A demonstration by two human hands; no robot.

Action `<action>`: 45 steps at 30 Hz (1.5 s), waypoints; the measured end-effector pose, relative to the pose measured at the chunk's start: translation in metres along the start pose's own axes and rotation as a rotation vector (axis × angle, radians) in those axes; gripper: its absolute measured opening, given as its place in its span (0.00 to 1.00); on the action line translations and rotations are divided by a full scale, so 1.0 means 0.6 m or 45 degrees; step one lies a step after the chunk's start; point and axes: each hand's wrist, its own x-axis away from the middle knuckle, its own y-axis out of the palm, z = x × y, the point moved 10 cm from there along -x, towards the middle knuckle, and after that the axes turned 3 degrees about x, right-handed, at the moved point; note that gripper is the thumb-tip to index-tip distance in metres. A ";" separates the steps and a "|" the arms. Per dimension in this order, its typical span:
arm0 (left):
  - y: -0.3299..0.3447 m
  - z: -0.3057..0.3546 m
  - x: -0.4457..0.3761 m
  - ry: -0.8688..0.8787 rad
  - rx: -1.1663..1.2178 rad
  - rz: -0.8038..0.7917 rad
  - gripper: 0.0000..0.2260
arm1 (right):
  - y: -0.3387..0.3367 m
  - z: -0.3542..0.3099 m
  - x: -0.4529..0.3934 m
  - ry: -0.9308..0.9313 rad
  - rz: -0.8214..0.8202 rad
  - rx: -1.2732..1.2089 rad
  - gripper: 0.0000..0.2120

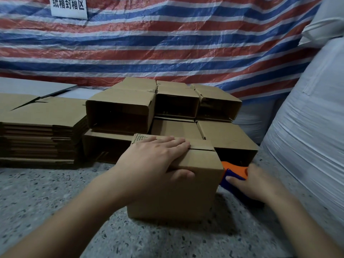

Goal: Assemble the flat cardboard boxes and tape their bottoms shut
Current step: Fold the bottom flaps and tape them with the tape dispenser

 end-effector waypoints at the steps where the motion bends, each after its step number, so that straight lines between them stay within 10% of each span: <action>1: 0.000 0.000 -0.001 -0.001 0.002 -0.002 0.40 | 0.007 0.001 0.003 -0.009 0.019 0.051 0.30; 10: -0.004 0.000 0.005 -0.011 0.020 -0.038 0.37 | -0.020 -0.023 0.036 -0.143 0.201 0.083 0.26; 18: -0.006 -0.015 0.006 -0.099 0.260 -0.149 0.34 | -0.271 -0.091 0.109 -0.406 0.206 -1.089 0.43; 21: -0.005 -0.018 0.008 -0.156 0.383 -0.212 0.26 | -0.328 -0.163 0.121 -0.609 0.013 -1.287 0.35; 30: -0.021 -0.050 0.018 -0.363 1.059 -0.106 0.12 | -0.306 -0.291 0.116 -0.756 -0.483 -1.097 0.31; 37: -0.054 -0.126 0.032 -0.790 2.096 0.613 0.22 | -0.301 -0.312 0.112 -0.765 -0.540 -0.976 0.37; 45: -0.068 -0.133 0.022 -0.920 1.979 0.513 0.17 | -0.302 -0.333 0.111 -0.829 -0.566 -0.879 0.36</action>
